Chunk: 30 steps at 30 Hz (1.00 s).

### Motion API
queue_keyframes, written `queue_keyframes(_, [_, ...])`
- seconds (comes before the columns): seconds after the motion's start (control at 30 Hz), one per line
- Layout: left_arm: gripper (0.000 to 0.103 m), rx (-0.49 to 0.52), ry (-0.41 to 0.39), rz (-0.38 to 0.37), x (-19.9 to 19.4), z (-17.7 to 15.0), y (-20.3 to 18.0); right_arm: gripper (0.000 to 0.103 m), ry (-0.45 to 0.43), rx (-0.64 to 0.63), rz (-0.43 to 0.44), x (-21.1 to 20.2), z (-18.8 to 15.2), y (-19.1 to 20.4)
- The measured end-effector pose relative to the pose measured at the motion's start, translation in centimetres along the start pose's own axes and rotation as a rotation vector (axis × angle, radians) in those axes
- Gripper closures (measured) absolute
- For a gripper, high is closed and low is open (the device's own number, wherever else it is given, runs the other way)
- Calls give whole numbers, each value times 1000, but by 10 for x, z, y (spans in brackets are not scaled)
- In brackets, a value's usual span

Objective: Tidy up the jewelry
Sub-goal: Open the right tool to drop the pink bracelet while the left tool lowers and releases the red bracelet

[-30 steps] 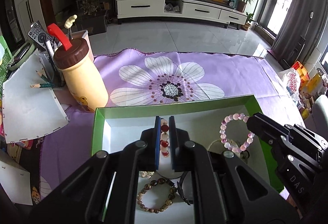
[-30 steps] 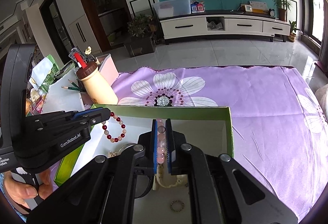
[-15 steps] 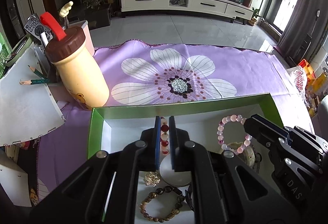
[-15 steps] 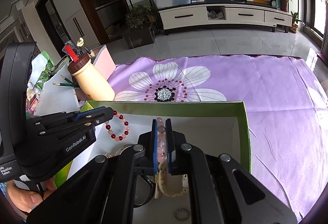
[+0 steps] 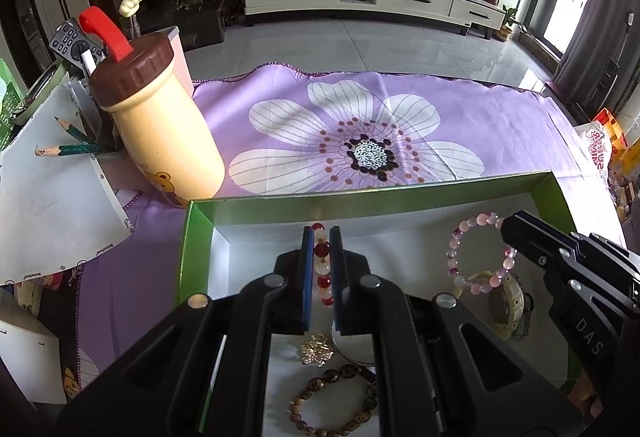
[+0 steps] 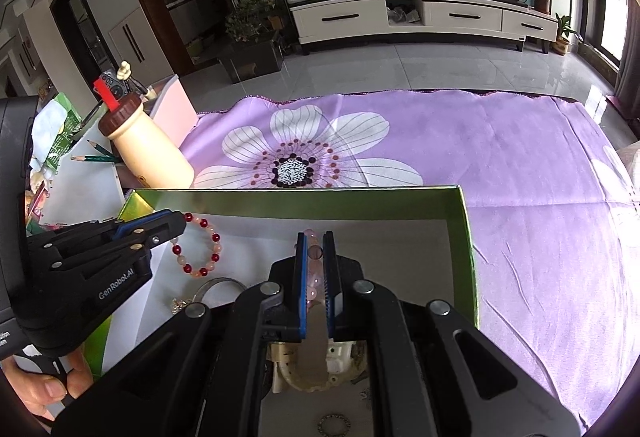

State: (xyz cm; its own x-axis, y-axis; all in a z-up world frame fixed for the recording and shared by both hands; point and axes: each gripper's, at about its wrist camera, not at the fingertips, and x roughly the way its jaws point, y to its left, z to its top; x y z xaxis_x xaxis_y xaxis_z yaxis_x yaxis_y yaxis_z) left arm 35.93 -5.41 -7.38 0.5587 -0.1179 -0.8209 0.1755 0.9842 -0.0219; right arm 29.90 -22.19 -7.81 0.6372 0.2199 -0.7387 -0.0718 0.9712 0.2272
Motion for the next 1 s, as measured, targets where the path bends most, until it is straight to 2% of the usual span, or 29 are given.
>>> queue_keyframes(0.37, [96, 2, 19, 13, 5, -5, 3, 96, 21, 13, -38, 4, 2, -2])
queue_keyframes(1.0, [96, 7, 22, 17, 4, -7, 5, 96, 61, 14, -54, 9, -3, -4])
